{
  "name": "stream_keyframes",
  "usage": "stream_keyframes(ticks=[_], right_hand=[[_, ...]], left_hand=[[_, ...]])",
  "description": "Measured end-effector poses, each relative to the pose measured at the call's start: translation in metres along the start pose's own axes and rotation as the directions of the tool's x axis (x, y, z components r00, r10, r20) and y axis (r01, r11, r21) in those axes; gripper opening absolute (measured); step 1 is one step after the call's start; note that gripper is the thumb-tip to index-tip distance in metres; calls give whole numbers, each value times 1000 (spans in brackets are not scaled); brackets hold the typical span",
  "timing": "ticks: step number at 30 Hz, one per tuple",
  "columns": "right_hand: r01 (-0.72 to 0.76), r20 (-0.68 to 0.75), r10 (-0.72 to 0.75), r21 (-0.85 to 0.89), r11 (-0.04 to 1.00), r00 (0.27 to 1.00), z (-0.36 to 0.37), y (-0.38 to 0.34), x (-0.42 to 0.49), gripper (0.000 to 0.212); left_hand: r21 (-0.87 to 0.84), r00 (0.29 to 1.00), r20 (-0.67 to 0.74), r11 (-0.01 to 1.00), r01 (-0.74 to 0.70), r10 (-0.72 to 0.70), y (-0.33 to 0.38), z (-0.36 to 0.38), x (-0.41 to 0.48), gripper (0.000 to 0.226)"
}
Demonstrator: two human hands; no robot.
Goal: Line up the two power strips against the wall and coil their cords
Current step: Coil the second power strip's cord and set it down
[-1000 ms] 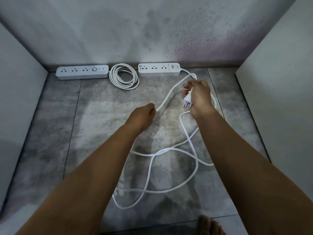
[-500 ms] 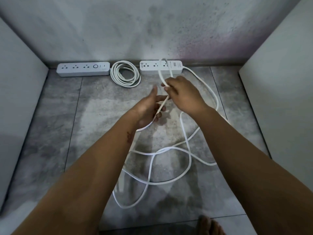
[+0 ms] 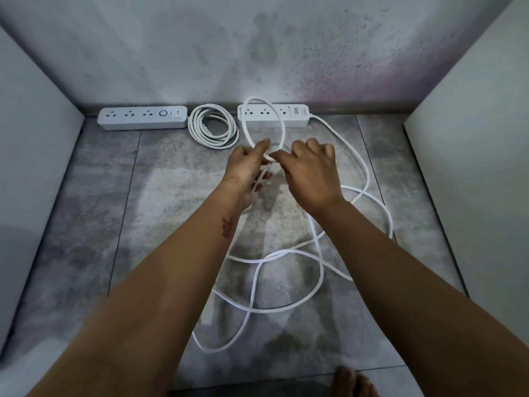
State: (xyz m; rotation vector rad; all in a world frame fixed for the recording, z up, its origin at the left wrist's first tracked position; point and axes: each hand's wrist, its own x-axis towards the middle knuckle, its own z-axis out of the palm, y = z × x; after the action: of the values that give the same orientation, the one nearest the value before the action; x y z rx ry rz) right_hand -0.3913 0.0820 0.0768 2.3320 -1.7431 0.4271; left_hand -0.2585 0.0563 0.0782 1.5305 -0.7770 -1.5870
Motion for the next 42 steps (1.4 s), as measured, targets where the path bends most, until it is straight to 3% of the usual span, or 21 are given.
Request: stream_keyframes(ticks=[5, 8, 10, 12, 14, 16, 21, 24, 27, 29, 31, 33, 36, 37, 38, 40, 41, 42], right_hand=[[-94, -1, 95, 105, 990, 996, 1, 1, -2, 19], [-240, 115, 215, 287, 928, 970, 2, 5, -7, 22], [-438, 245, 363, 472, 766, 899, -1, 3, -7, 25], [-607, 353, 514, 622, 495, 782, -5, 0, -1, 26], [-666, 422, 586, 686, 293, 692, -7, -3, 8, 28], [-656, 442, 596, 728, 199, 671, -8, -4, 14, 35], [-668, 424, 626, 712, 216, 654, -4, -2, 21, 10], [-662, 410, 627, 712, 235, 663, -5, 1, 22, 13], [-636, 370, 606, 708, 306, 704, -8, 5, 20, 21], [-611, 345, 565, 689, 390, 749, -8, 7, 20, 26], [-590, 340, 531, 689, 421, 776, -7, 8, 21, 30], [-580, 352, 508, 702, 412, 786, -6, 7, 22, 33], [-581, 384, 483, 726, 368, 787, -4, 8, 22, 33], [-580, 393, 470, 727, 368, 790, -3, 8, 22, 31], [-571, 396, 447, 726, 382, 802, -2, 9, 22, 28], [-538, 411, 356, 728, 425, 839, -3, 10, 24, 21], [-516, 425, 295, 731, 446, 856, -5, 8, 25, 19], [-492, 434, 233, 736, 465, 870, -6, 6, 27, 19]], left_hand=[[-91, 999, -50, 996, -14, 9, 7, 4, 0, 23], [-102, 1000, -15, 995, -18, 16, 10, 1, 4, 19], [-57, 998, 53, 998, -11, 14, 8, 0, 2, 12], [-27, 992, 127, 1000, 15, -12, 6, 0, 0, 9], [-21, 982, 185, 999, 45, -41, 4, 1, -4, 16], [-12, 971, 229, 998, 67, -63, 3, 2, -6, 18], [48, 939, 336, 997, 68, -80, 2, 5, -10, 18], [42, 903, 422, 996, 76, -87, 4, 2, -13, 14], [68, 871, 475, 992, 108, -127, 13, -4, -16, 32], [43, 911, 393, 992, 118, -125, 22, -7, -12, 47], [4, 955, 289, 998, 68, -67, 31, -10, -7, 34], [78, 975, 224, 997, -20, 2, 40, -12, -5, 11], [271, 983, 149, 952, -143, 106, 42, -15, 2, 14], [413, 973, 145, 882, -227, 182, 40, -17, 5, 26], [609, 944, 173, 723, -327, 281, 37, -20, 9, 46], [885, 835, 317, 178, -431, 450, 25, -26, 14, 91], [886, 758, 419, -43, -462, 499, 20, -28, 12, 102], [846, 683, 516, -184, -500, 516, 14, -29, 11, 103]])
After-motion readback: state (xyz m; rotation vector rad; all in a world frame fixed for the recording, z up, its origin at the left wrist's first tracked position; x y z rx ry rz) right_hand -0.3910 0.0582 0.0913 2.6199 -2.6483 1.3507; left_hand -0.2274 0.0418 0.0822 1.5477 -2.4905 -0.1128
